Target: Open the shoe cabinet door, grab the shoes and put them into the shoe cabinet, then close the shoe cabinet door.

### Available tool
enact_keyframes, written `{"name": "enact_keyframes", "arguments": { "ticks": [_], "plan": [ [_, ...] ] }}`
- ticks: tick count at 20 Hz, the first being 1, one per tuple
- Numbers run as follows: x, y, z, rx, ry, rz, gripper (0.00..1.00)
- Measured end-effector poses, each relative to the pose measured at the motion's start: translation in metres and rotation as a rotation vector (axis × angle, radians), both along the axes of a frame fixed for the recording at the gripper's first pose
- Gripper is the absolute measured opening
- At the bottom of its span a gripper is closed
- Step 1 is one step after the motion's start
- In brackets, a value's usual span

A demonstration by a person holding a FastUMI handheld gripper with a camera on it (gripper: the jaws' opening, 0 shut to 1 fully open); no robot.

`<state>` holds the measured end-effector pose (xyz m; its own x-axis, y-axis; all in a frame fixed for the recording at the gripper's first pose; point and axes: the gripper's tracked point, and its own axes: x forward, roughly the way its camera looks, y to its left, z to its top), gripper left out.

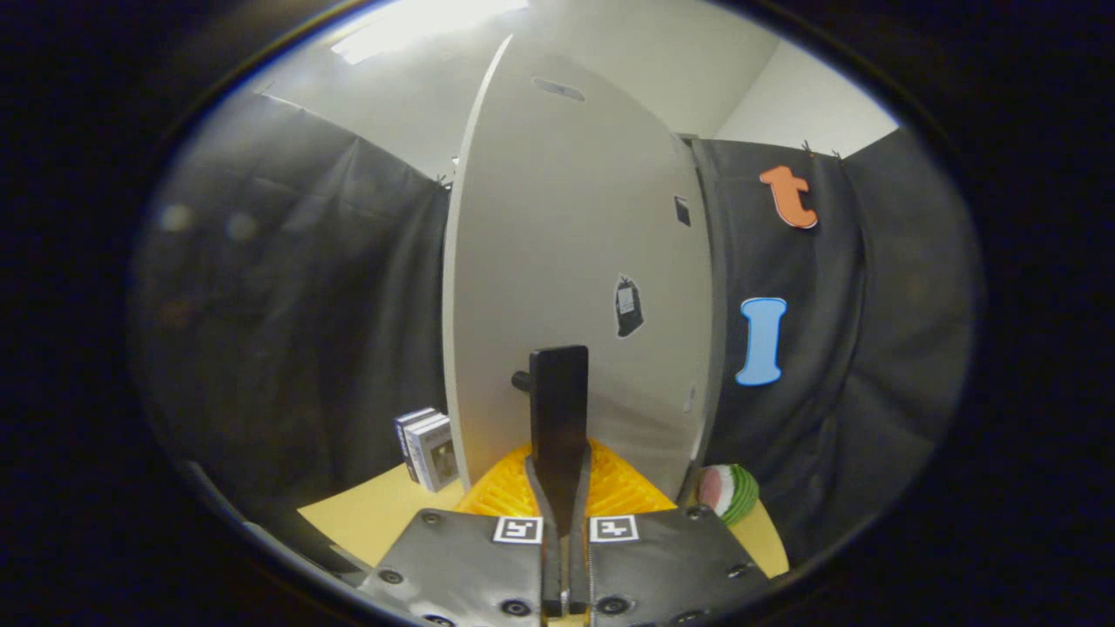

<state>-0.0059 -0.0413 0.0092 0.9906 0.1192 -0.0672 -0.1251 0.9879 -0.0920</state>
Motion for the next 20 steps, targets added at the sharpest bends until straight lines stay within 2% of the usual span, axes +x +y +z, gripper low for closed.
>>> {"name": "enact_keyframes", "arguments": {
  "ticks": [9,17,20],
  "plan": [
    [-0.03,-0.108,0.01,0.011,-0.013,-0.142,0.04],
    [-0.029,-0.174,0.015,0.057,-0.003,-0.182,0.02],
    [-0.03,-0.184,0.015,0.053,0.0,-0.171,0.02]
  ]
}}
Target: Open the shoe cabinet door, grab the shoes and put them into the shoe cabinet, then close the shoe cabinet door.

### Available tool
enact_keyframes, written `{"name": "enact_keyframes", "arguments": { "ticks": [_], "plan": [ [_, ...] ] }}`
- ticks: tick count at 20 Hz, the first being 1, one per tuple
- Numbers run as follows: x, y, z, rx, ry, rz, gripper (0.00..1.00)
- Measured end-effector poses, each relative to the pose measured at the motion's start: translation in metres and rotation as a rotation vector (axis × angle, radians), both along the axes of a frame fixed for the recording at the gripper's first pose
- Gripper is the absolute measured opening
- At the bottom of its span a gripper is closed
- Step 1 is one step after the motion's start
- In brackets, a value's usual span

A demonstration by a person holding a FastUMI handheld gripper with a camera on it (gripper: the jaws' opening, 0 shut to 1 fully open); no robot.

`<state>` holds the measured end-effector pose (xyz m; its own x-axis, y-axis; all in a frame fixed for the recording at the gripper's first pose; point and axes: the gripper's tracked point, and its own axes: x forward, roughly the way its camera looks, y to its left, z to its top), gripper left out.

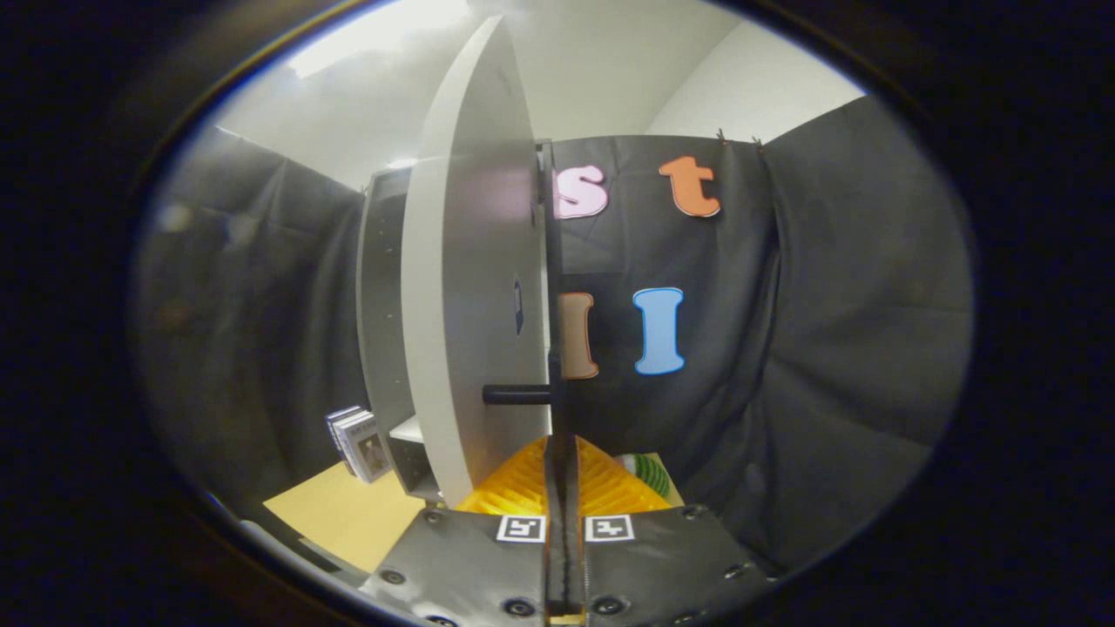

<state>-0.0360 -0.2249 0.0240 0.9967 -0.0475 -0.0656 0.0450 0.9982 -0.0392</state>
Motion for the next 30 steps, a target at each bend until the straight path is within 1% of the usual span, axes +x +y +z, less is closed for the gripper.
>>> {"name": "enact_keyframes", "arguments": {
  "ticks": [3,6,8,11,14,17,20,22,23,25,27,29,30],
  "plan": [
    [0.001,0.0,0.001,-0.037,0.01,0.032,0.02],
    [-0.007,-0.003,0.002,-0.032,0.023,0.04,0.02],
    [-0.027,-0.003,0.003,-0.021,0.018,0.037,0.02],
    [-0.065,-0.005,0.013,-0.034,-0.002,-0.01,0.02],
    [-0.093,0.014,0.019,-0.029,-0.015,-0.022,0.02],
    [-0.104,0.059,0.011,-0.022,-0.034,0.026,0.02],
    [-0.093,0.108,-0.02,-0.028,-0.014,0.088,0.02],
    [-0.077,0.141,-0.043,-0.053,-0.008,0.125,0.02],
    [-0.065,0.154,-0.059,-0.063,0.0,0.13,0.02],
    [-0.042,0.172,-0.092,-0.03,0.019,0.131,0.03],
    [-0.017,0.185,-0.137,0.013,0.056,0.099,0.04],
    [0.012,0.194,-0.195,0.042,0.137,0.062,0.1],
    [0.014,0.196,-0.226,0.052,0.186,0.039,0.13]
  ]
}}
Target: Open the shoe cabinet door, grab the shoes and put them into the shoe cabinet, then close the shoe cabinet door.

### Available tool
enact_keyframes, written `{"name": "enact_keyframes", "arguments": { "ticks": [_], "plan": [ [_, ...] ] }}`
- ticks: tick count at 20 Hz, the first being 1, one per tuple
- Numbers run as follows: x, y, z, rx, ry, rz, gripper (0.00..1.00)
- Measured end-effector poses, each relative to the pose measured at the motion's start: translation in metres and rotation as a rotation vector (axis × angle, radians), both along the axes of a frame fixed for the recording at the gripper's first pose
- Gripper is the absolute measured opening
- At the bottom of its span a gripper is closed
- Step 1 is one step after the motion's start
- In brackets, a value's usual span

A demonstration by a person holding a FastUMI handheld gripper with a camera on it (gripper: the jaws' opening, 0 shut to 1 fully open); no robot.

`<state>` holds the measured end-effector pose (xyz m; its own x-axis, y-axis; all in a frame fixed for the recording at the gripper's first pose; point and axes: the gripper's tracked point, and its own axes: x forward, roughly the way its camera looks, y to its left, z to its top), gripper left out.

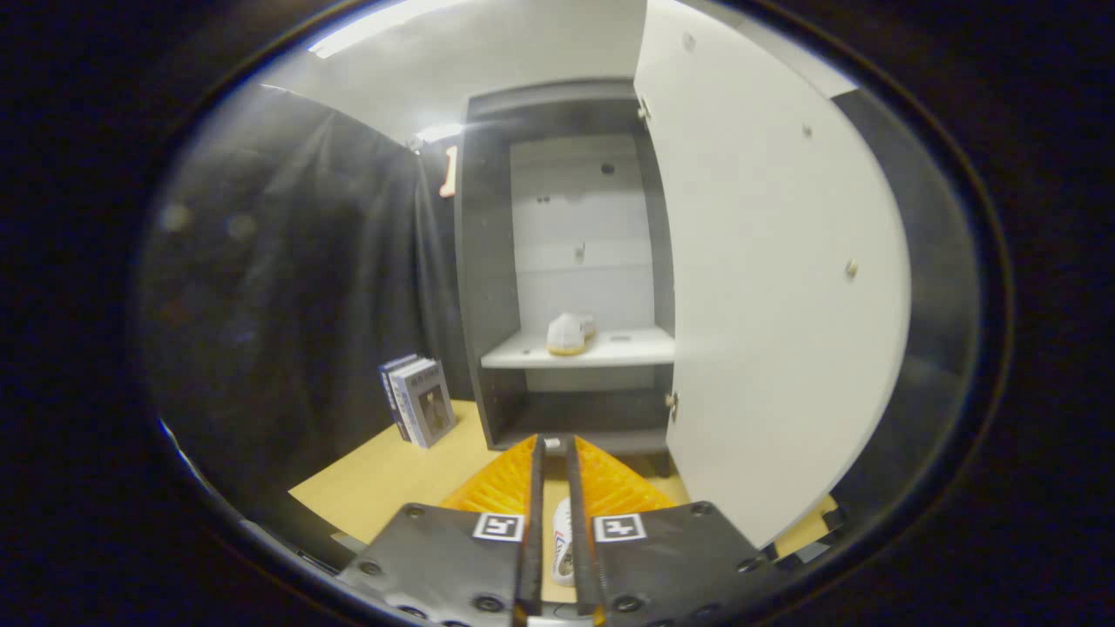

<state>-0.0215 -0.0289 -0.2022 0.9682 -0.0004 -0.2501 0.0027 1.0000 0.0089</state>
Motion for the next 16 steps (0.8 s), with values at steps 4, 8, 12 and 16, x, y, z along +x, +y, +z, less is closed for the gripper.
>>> {"name": "enact_keyframes", "arguments": {
  "ticks": [4,8,12,16],
  "plan": [
    [0.024,0.007,-0.126,0.045,0.203,-0.057,0.25],
    [0.036,0.004,-0.227,0.097,0.375,-0.108,0.36],
    [0.036,-0.011,-0.278,0.077,0.461,-0.153,0.38],
    [0.041,-0.008,-0.293,0.06,0.488,-0.135,0.41]
  ]
}}
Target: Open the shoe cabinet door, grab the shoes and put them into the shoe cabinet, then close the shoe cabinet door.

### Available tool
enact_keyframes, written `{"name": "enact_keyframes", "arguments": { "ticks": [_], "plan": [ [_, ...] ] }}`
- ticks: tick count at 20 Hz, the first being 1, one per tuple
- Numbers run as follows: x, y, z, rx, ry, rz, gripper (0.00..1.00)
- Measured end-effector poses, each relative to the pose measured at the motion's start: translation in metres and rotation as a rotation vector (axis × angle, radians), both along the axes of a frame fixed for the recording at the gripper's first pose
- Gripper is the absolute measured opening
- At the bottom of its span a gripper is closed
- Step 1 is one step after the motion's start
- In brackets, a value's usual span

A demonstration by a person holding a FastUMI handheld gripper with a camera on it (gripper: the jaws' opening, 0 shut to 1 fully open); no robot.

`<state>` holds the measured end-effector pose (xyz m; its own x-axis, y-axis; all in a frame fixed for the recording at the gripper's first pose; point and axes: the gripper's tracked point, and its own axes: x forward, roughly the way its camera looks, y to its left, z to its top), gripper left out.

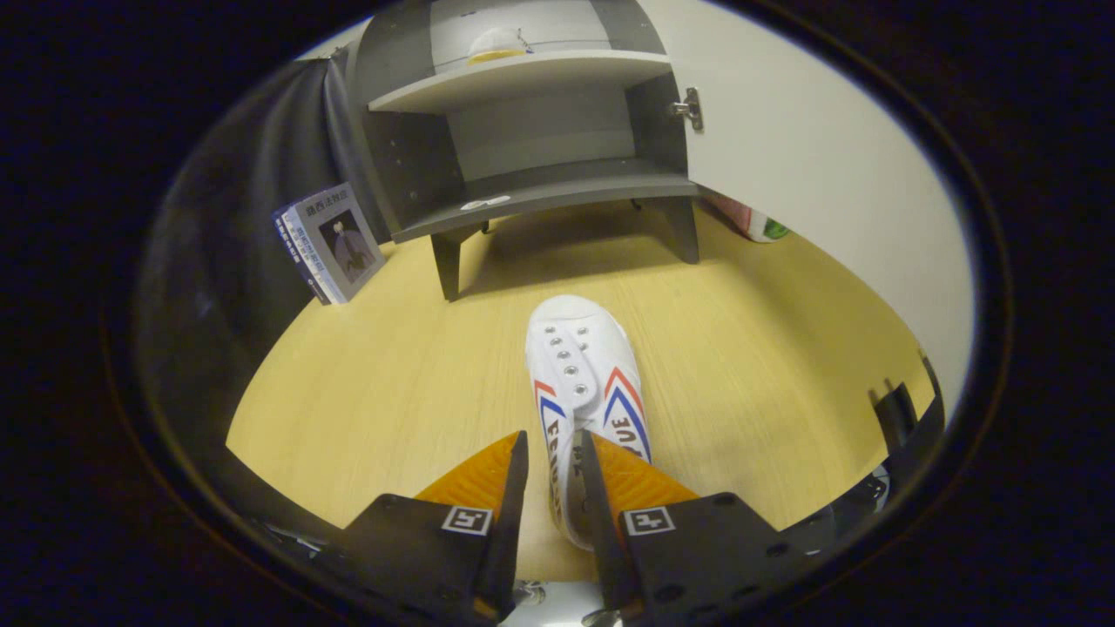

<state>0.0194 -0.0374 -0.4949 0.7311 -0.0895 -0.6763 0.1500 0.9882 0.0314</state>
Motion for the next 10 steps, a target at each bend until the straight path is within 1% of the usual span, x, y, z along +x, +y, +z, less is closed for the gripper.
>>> {"name": "enact_keyframes", "arguments": {
  "ticks": [3,8,10],
  "plan": [
    [0.007,0.003,-0.008,-0.023,0.011,0.014,0.4],
    [0.024,-0.001,-0.023,-0.071,0.042,0.004,0.41],
    [0.031,-0.001,-0.023,-0.085,0.035,0.01,0.41]
  ]
}}
